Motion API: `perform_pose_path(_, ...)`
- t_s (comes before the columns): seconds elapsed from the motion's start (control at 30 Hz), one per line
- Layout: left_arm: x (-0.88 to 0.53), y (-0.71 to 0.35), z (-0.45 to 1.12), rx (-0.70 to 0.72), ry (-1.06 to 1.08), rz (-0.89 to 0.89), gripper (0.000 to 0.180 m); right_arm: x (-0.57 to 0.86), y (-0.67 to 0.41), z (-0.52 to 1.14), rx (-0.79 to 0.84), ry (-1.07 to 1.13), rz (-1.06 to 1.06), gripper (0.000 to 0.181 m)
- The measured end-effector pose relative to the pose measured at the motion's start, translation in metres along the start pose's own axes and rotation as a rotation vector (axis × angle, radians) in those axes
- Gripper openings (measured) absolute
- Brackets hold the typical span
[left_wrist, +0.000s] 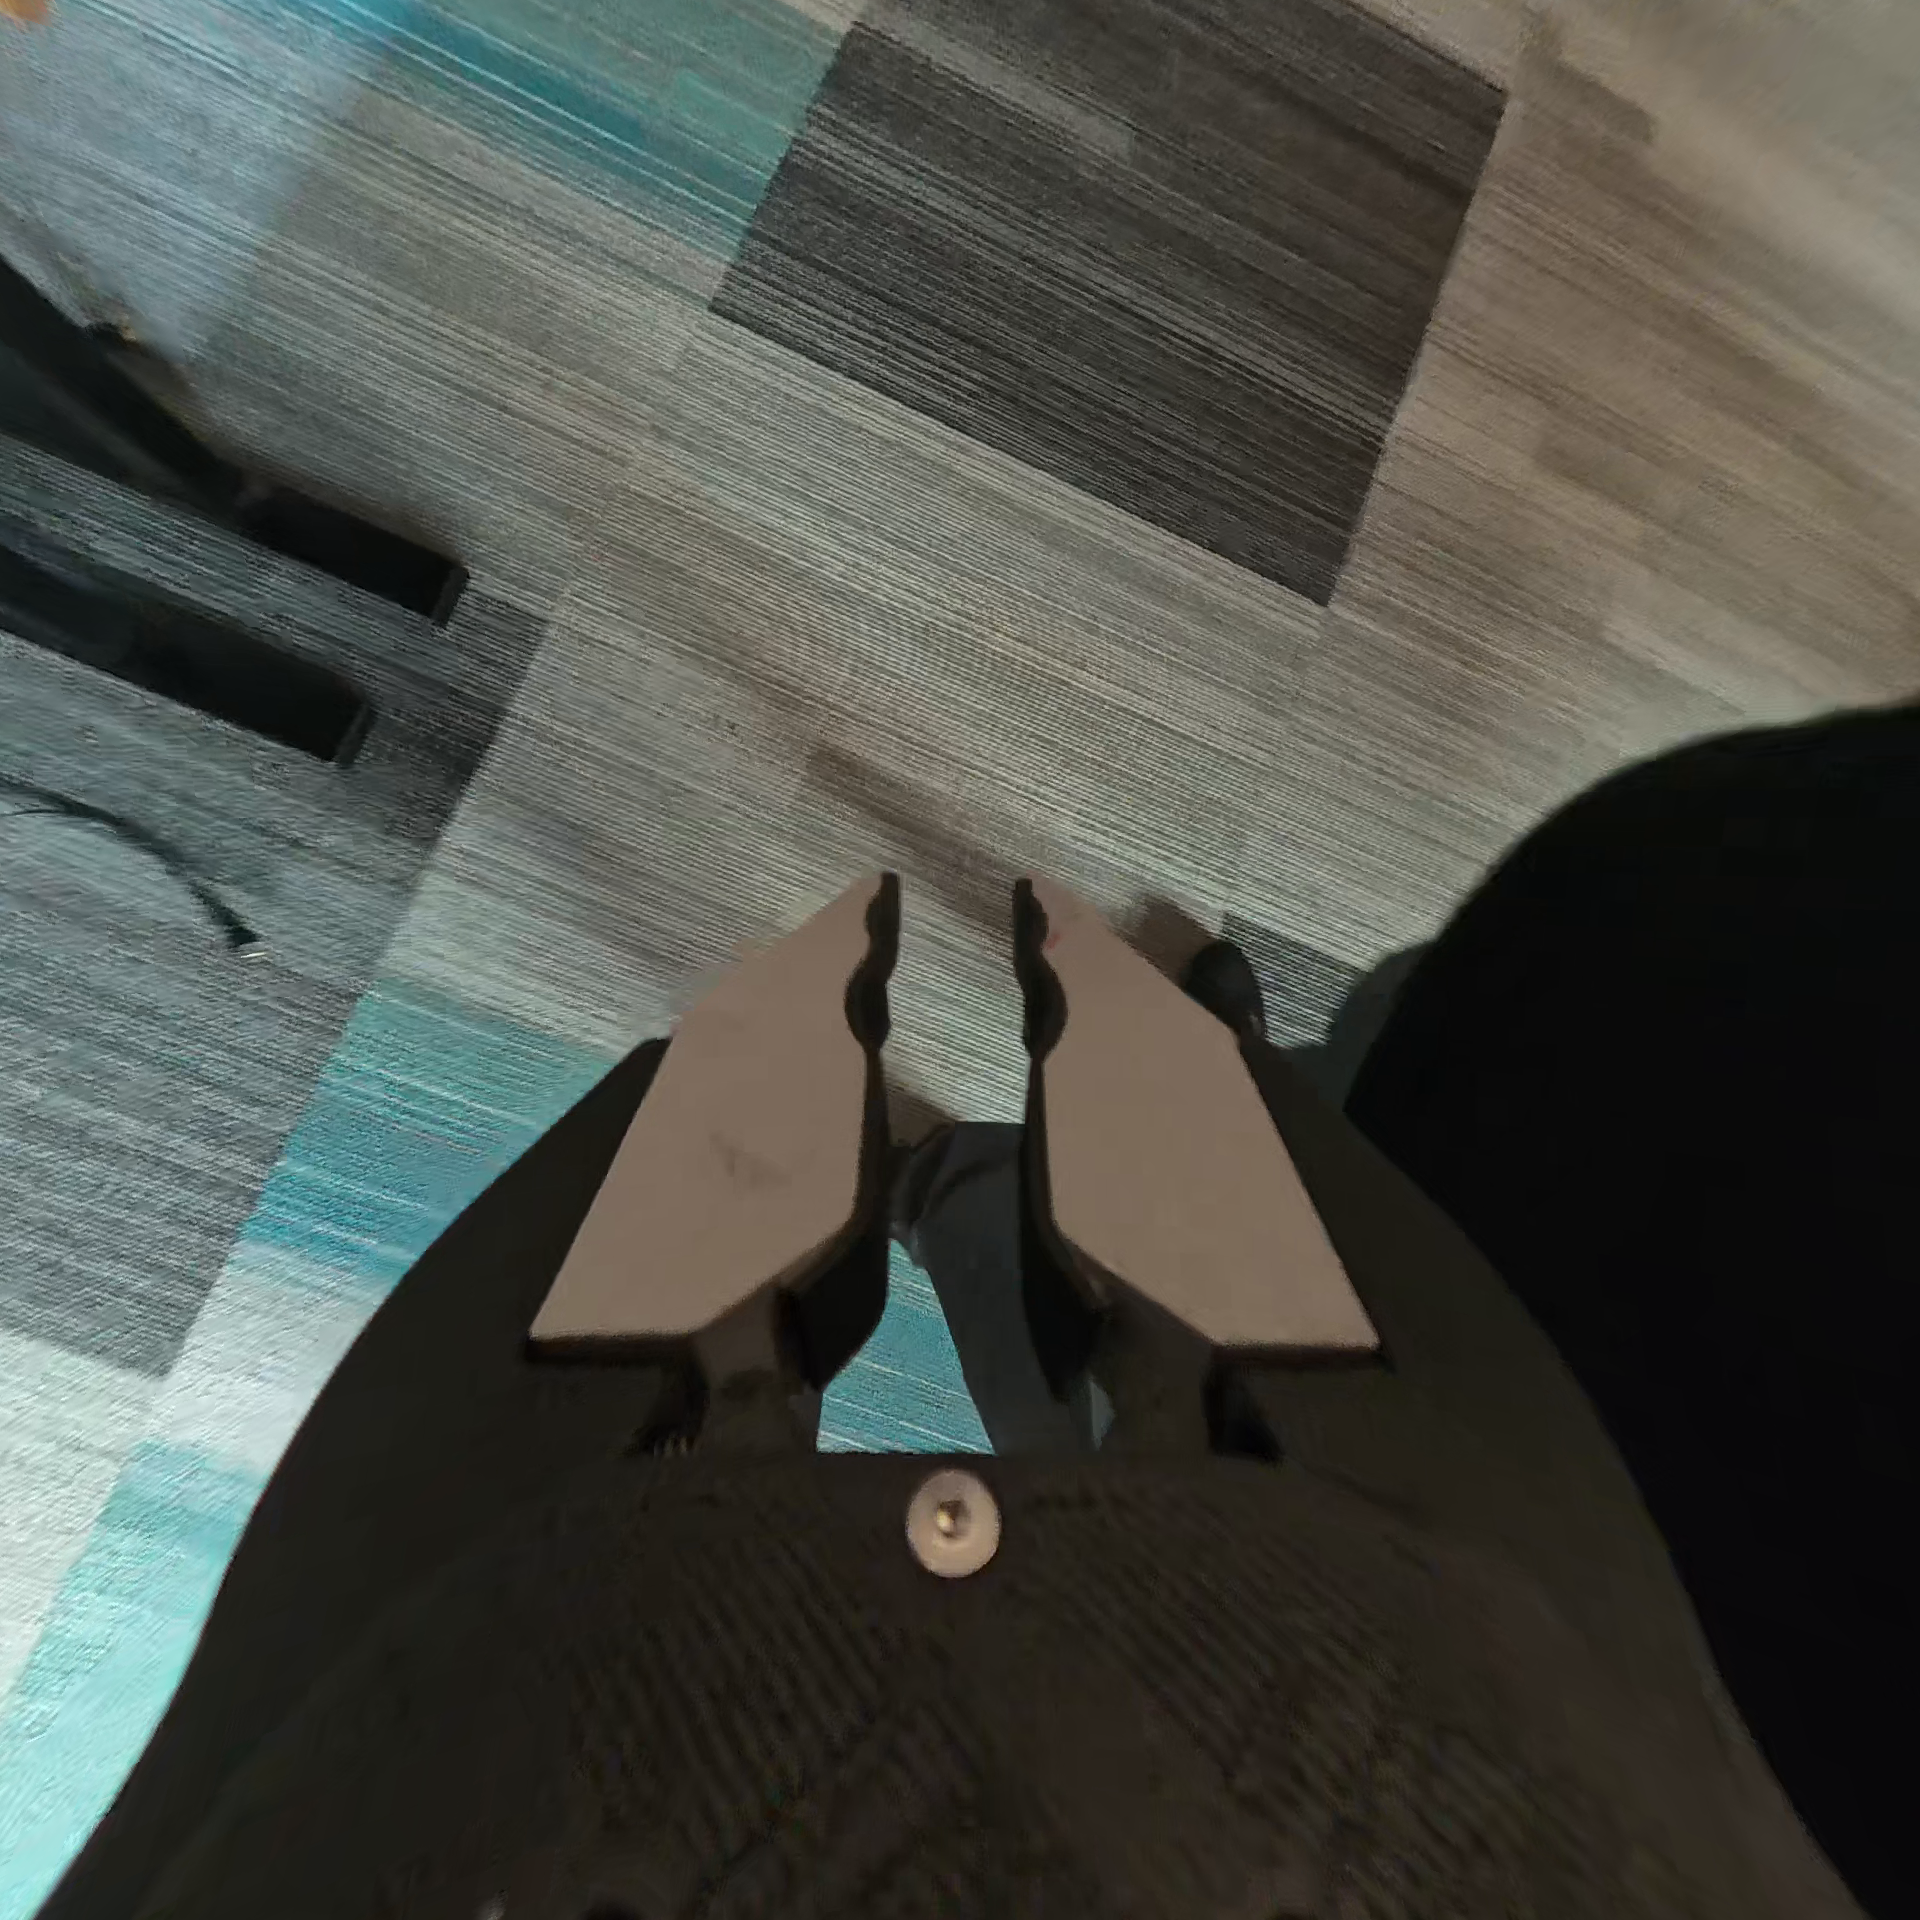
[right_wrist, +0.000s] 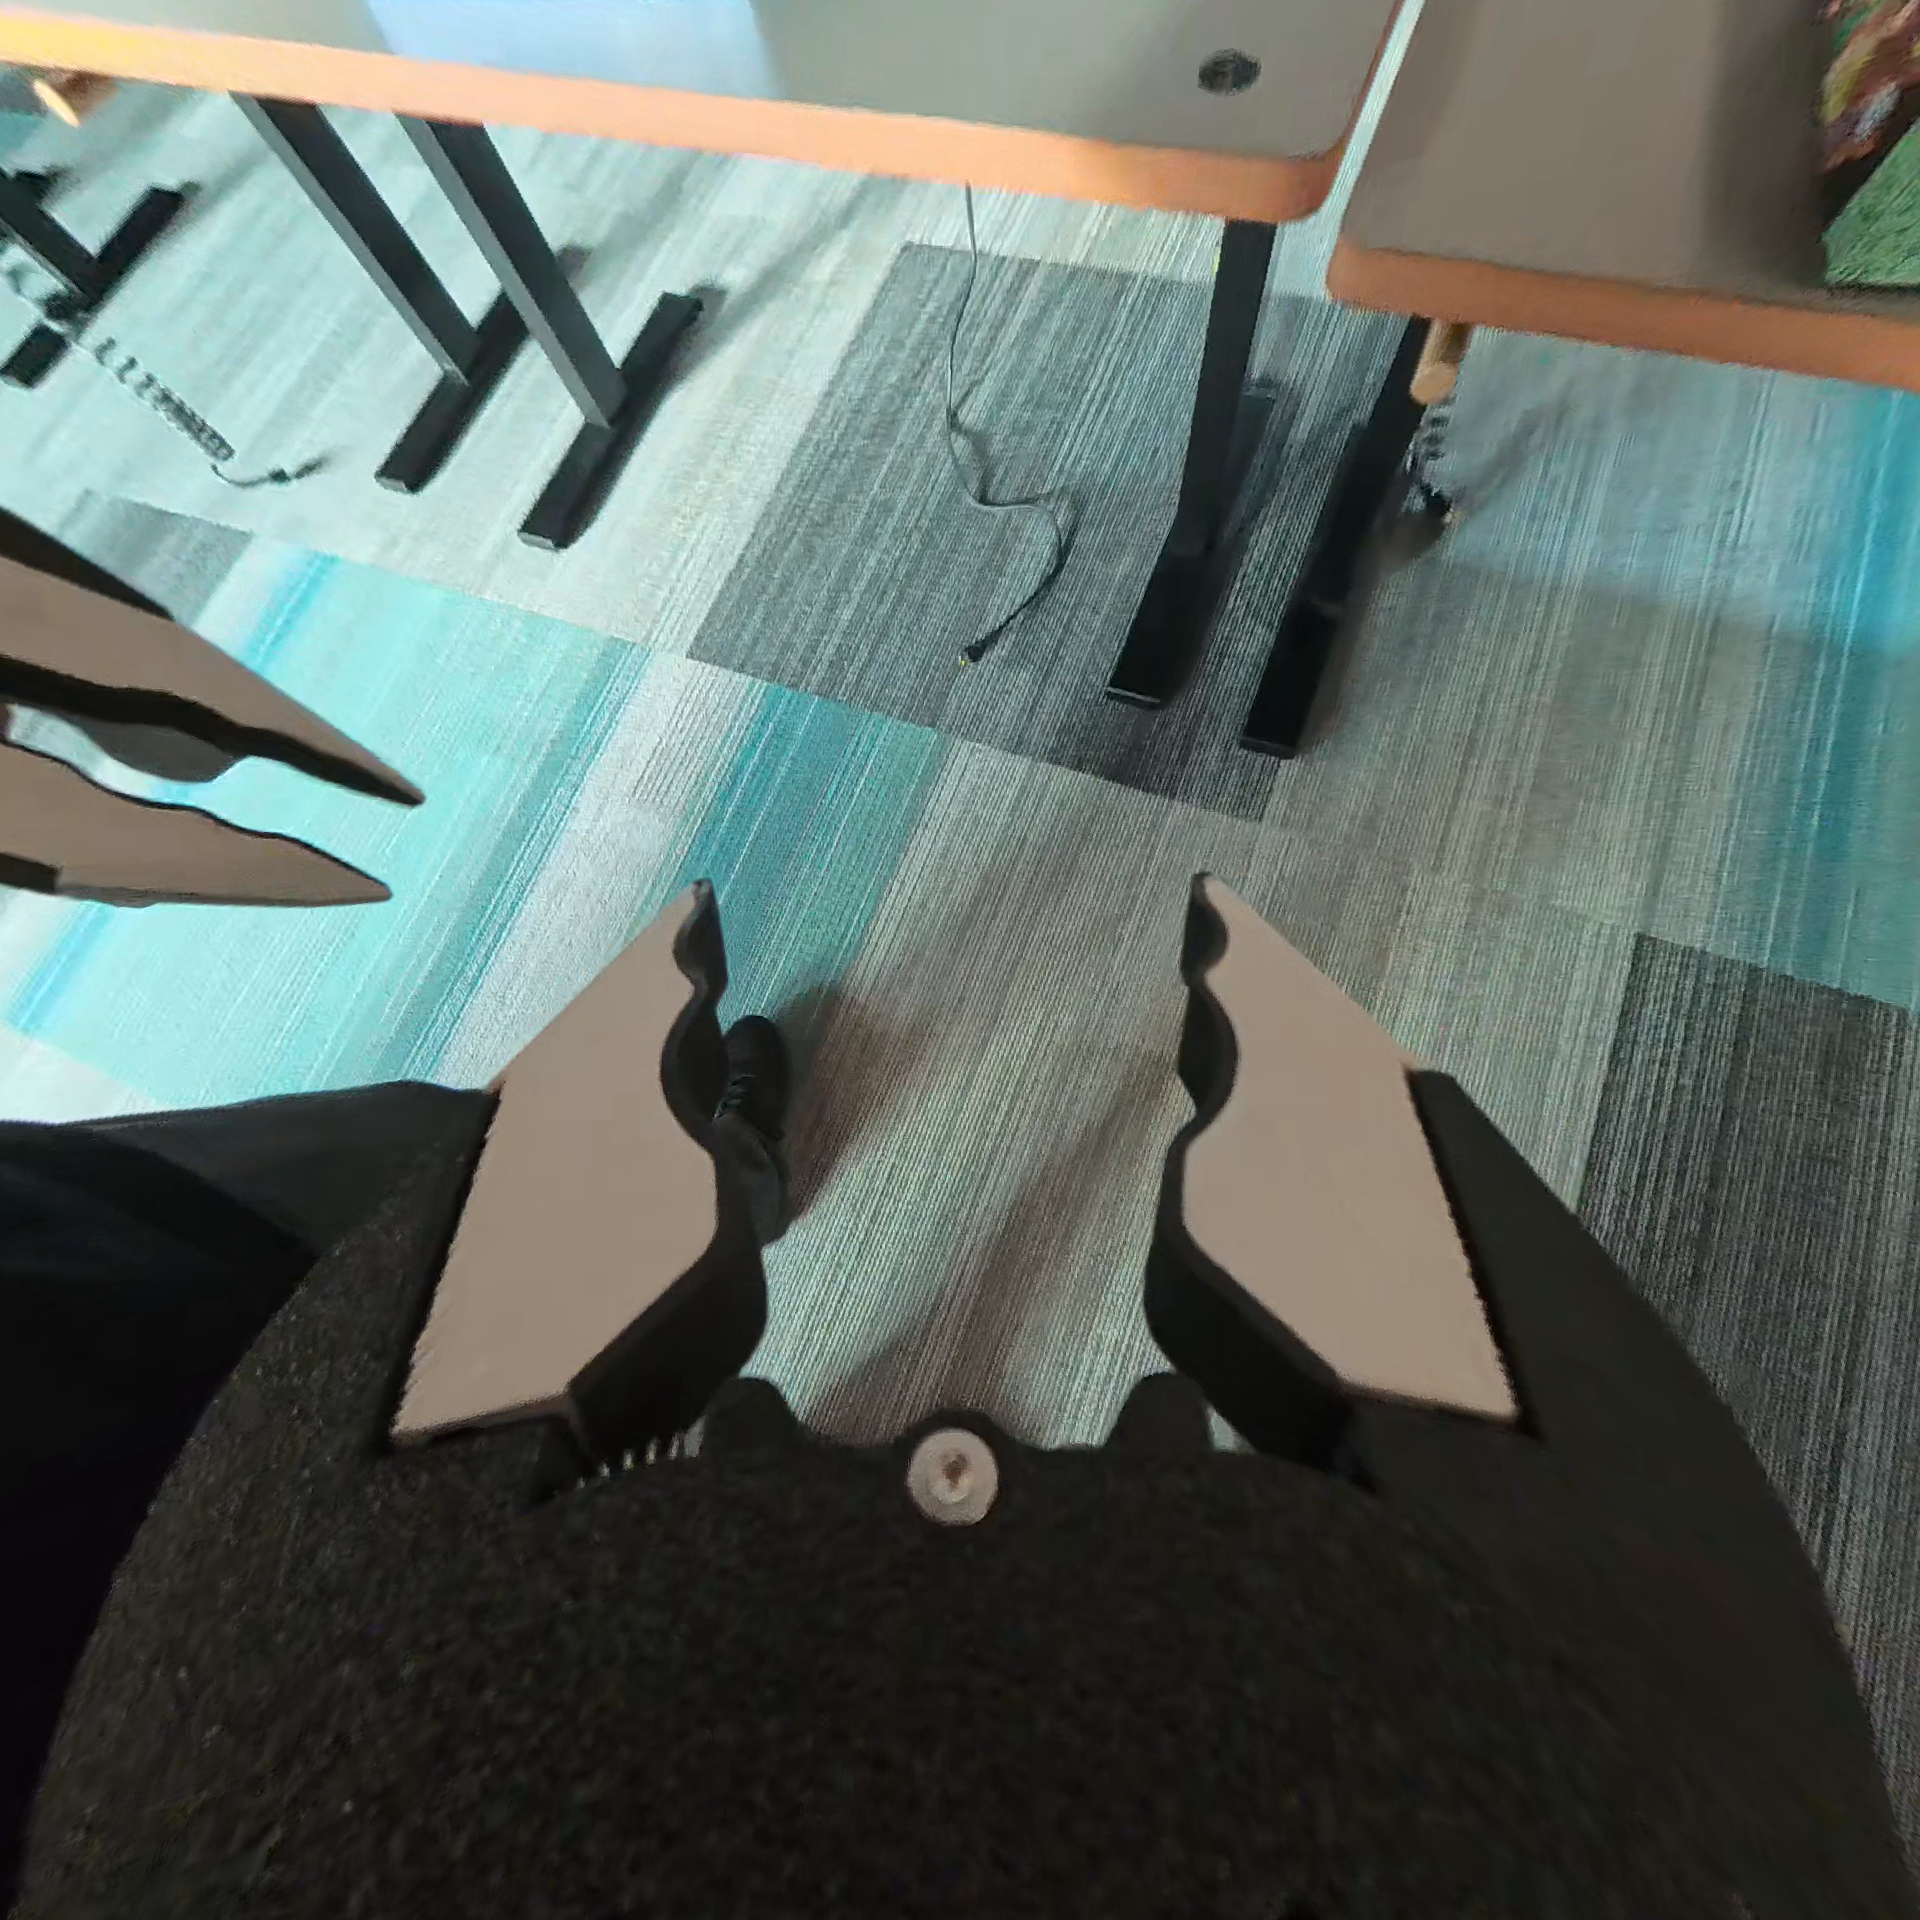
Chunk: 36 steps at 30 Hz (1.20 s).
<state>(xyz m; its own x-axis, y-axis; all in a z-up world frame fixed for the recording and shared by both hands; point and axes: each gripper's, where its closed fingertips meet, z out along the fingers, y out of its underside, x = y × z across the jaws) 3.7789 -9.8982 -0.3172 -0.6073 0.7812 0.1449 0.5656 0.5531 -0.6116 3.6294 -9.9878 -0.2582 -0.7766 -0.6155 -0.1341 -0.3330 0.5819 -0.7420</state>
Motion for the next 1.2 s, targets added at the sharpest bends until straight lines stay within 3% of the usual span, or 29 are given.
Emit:
perform_pose_path(0.1,-0.025,0.015,0.005,-0.001,0.13,-0.031,0.001,-0.004,-0.009,0.041,-0.084,-0.033,0.015,0.068)
perform_pose_path(0.3,-0.157,0.036,-0.016,-0.016,0.007,-0.051,0.0,-0.008,-0.043,0.122,-0.149,-0.037,0.145,0.059)
perform_pose_path(0.37,-0.231,0.052,-0.034,-0.024,-0.058,-0.151,0.018,-0.011,-0.06,0.149,-0.164,-0.053,0.148,0.06)
perform_pose_path(0.5,-0.395,0.071,-0.091,0.049,-0.099,-0.448,0.021,-0.018,-0.103,0.213,-0.194,-0.123,0.101,0.073)
perform_pose_path(0.63,-0.551,0.095,-0.153,0.13,-0.256,-0.73,0.059,-0.024,-0.164,0.295,-0.183,-0.239,0.032,0.084)
perform_pose_path(0.7,-0.608,0.116,-0.178,0.102,-0.365,-0.801,0.067,-0.031,-0.201,0.344,-0.168,-0.317,-0.017,0.086)
perform_pose_path(0.97,-0.712,0.167,-0.23,-0.058,-0.522,-1.113,0.064,-0.093,-0.351,0.521,-0.259,-0.67,-0.114,0.09)
perform_pose_path(1.1,-0.747,0.167,-0.229,-0.03,-0.518,-1.148,0.064,-0.107,-0.376,0.598,-0.414,-0.633,-0.155,0.072)
perform_pose_path(1.2,-0.773,0.181,-0.218,-0.076,-0.492,-1.114,0.065,-0.123,-0.388,0.634,-0.484,-0.623,-0.133,0.071)
